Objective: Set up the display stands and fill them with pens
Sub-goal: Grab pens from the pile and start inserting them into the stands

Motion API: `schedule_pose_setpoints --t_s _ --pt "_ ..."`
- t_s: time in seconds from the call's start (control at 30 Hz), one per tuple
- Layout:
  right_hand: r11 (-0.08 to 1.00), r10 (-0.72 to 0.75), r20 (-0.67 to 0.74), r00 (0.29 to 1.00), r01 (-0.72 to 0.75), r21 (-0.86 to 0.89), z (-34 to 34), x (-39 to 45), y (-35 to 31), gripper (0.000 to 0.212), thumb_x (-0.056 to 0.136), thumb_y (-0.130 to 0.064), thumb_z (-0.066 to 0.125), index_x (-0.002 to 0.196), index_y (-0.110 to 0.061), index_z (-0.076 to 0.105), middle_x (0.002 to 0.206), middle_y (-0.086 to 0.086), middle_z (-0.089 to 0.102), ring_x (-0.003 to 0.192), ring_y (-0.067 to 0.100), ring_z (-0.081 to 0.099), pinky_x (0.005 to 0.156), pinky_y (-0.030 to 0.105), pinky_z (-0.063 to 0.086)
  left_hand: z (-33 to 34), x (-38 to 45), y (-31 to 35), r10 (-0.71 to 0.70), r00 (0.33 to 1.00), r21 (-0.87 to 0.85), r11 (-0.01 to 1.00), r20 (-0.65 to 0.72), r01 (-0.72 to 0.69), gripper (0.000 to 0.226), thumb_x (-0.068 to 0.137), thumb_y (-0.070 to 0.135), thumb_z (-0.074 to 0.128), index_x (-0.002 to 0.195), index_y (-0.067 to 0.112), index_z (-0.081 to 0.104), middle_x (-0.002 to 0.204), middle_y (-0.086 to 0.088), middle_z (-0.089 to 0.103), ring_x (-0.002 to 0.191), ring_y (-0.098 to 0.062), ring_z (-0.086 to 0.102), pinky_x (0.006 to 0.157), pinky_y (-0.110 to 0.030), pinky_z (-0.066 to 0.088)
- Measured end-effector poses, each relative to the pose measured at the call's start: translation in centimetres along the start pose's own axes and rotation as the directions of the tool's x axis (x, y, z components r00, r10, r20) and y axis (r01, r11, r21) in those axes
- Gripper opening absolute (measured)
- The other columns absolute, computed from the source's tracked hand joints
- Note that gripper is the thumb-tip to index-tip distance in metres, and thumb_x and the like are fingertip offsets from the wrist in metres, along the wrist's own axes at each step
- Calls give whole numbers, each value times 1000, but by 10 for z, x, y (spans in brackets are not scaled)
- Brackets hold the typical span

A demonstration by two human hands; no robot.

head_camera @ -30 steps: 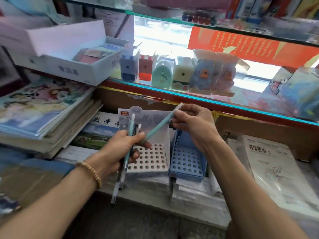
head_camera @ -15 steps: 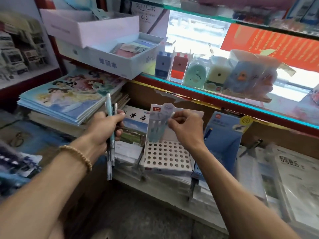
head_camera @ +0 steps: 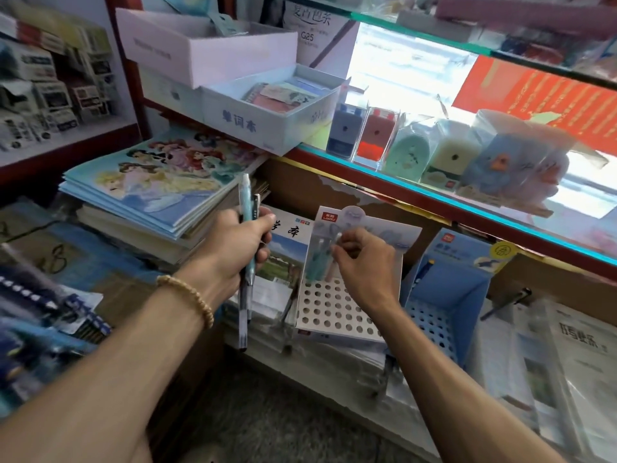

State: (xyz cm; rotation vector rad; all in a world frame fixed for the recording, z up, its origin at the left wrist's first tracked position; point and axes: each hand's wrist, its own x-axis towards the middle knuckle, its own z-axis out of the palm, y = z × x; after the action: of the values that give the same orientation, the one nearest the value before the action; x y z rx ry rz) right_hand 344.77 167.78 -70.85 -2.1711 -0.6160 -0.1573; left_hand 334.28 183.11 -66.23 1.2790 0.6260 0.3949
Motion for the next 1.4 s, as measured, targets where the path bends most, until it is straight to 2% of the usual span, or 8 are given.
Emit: schedule_pose_setpoints --t_s 0.4,0.6,0.7,0.77,0.93,1.0,1.2,1.4 --pt "989 -6 154 988 28 -143 21 -4 0 13 93 -11 67 103 -10 74 96 3 74 80 8 65 73 18 51 -2 -7 -2 -43 982 68 997 183 31 8 97 14 60 104 11 57 68 -2 50 43 -8 41 37 -17 34" --pt "988 -22 92 996 35 -151 10 -2 -10 13 91 -24 67 82 -15 72 70 -6 67 63 7 63 63 34 58 -4 -14 3 -95 913 90 994 396 64 19 98 13 56 115 5 56 64 2 52 42 -8 40 36 -16 33" --pt "990 19 53 998 -26 138 -13 1 -25 28 95 -31 62 71 -18 67 64 -6 61 55 1 53 57 23 45 -1 -17 0 -110 892 182 983 438 32 21 97 14 57 116 5 56 62 3 50 42 -8 40 36 -17 34" --pt "924 71 158 985 -125 363 -30 -1 -39 32 95 -40 60 78 -15 70 65 -6 61 56 0 52 58 21 42 5 -20 -3 -123 882 284 959 456 -14 19 98 15 57 114 6 54 61 2 48 41 -9 39 36 -19 32" --pt "906 48 375 926 -198 374 -47 -11 -40 25 88 -35 72 85 -11 72 68 -4 62 54 -1 50 52 14 40 28 -32 -14 -60 880 604 749 471 -272 9 95 24 63 101 24 57 84 -1 60 63 -10 58 52 -25 49" --pt "871 80 408 910 -263 416 -57 -13 -35 22 90 -30 71 87 -8 70 69 -1 61 55 2 50 53 17 41 36 -35 -20 -11 879 594 741 477 -313 14 92 32 66 102 25 59 91 -2 65 76 -15 65 66 -34 57" --pt "636 166 426 889 -427 643 -89 -13 -21 15 99 -14 57 101 -5 68 80 4 61 66 10 56 59 22 47 44 -46 -27 -139 852 298 954 504 -21 60 86 63 46 107 8 59 59 2 43 40 -10 35 36 -21 27" --pt "647 224 376 899 -426 632 -87 -14 -25 10 94 -11 65 96 -3 68 80 8 65 68 13 63 62 23 56 47 -48 -33 -64 891 405 903 449 -140 46 96 52 44 100 9 60 55 8 42 41 -6 36 39 -21 29"
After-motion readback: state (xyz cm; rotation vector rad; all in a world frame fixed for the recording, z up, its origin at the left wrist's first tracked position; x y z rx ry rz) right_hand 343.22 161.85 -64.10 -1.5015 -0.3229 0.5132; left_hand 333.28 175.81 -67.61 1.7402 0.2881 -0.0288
